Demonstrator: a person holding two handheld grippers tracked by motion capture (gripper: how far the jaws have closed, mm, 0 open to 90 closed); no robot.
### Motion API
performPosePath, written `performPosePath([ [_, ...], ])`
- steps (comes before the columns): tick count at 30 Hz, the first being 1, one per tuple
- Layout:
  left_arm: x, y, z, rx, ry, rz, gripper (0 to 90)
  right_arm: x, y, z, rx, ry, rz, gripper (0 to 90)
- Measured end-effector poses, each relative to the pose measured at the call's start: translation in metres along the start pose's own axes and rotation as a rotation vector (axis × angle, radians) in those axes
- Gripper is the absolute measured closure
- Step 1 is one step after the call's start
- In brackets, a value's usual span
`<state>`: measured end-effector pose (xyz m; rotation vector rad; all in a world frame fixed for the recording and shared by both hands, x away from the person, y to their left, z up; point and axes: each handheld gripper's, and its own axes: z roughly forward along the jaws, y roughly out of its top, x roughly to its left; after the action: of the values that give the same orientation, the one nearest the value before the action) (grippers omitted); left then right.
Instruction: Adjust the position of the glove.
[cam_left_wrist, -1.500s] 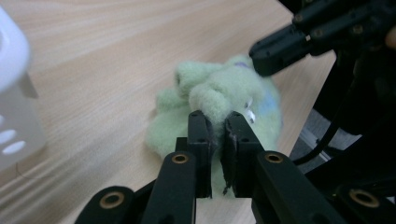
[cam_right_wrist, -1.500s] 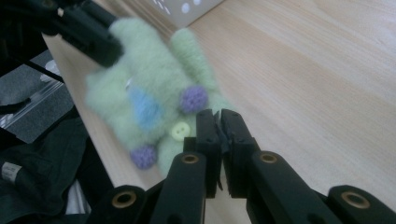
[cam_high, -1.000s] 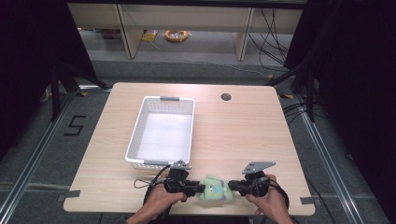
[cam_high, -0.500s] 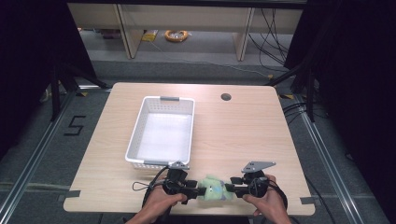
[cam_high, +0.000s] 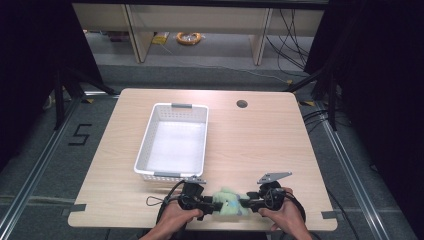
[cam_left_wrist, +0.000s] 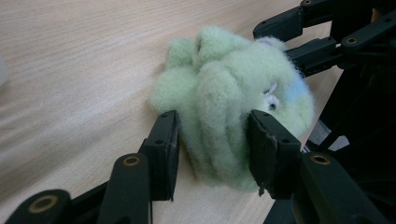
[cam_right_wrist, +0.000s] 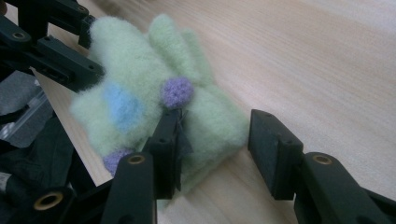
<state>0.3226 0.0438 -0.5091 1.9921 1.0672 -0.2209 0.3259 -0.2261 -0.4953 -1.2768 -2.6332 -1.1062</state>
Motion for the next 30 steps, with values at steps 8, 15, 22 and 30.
performPosePath([
  [8, 0.0, 0.0, 0.003, 0.016, 0.002, 0.011, 54.3, -0.004, -0.003, 0.004, 0.002, 0.036, 0.048, 55.7],
  [15, -0.002, 0.0, 0.004, 0.039, 0.025, 0.038, 56.4, -0.007, -0.005, 0.005, -0.01, 0.073, 0.077, 58.3],
  [22, -0.003, -0.002, 0.005, 0.032, 0.009, 0.044, 66.2, -0.012, -0.007, 0.007, -0.02, 0.141, 0.094, 66.4],
  [30, -0.005, -0.003, 0.004, -0.009, -0.011, 0.054, 73.3, -0.012, -0.007, 0.005, -0.04, 0.17, 0.075, 74.3],
])
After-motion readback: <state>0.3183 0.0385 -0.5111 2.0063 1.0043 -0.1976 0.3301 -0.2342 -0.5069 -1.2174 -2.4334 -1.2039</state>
